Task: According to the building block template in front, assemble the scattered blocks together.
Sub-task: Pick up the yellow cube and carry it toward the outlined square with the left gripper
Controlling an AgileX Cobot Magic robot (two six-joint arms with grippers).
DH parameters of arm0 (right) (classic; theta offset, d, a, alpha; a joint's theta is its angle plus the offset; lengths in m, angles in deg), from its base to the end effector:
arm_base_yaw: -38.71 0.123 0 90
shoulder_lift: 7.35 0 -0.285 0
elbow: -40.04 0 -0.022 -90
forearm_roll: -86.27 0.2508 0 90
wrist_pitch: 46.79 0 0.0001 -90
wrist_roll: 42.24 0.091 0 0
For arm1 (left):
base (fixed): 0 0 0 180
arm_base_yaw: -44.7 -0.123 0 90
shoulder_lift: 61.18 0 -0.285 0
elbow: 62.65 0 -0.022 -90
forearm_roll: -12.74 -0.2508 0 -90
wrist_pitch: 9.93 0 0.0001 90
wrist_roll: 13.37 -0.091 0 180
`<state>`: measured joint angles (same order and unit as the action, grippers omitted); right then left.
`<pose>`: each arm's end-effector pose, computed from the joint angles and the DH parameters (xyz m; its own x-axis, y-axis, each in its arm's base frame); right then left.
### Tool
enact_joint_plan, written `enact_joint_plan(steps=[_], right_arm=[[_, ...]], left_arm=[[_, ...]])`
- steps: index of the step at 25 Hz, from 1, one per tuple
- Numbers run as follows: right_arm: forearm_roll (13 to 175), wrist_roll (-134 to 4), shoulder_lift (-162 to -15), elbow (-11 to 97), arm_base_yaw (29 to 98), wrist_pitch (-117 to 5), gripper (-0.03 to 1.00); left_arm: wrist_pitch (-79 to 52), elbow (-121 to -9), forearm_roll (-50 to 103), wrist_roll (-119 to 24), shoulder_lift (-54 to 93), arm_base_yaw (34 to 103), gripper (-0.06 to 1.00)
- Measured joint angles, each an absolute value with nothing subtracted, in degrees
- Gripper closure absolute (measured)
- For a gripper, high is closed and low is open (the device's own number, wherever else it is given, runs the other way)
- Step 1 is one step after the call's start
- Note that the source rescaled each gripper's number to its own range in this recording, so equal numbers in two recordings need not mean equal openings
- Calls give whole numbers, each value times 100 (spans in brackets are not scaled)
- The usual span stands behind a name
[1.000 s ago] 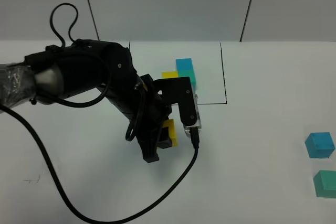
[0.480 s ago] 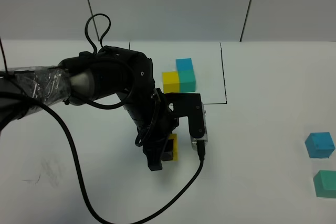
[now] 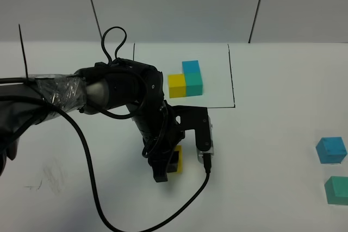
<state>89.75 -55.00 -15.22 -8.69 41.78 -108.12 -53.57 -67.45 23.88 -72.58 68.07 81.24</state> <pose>-0.0050 0.0046 0.2759 -0.4390 -0.2159 -0.8722 -0.1884 0.9712 -0.1456 0.3294 -0.2592 0.1319 -0.0155 0.9714 -0.2368 0.9956 0.0368 0.0861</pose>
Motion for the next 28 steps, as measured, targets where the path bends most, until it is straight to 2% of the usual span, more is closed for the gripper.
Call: enact_joint_plan(steps=[21,23,25,28], right_arm=[[8975,-5500,-1522,-869,4178,-10812,97],[8975,-5500,-1522,-869,4178,-10812,97],[8975,-5500,-1522,-869,4178,-10812,97],[8975,-5500,-1522,-869,4178,-10812,97]], left_arm=[[-5269,-6758,2341,-7258,7019,8124,93],[-5227,-6758,2330,-7251,7039,8124,84],[-5208,-6758,2302,-7210,7078,8124,67],[-5195,-6758,2291,-7056,7072,8124,36]])
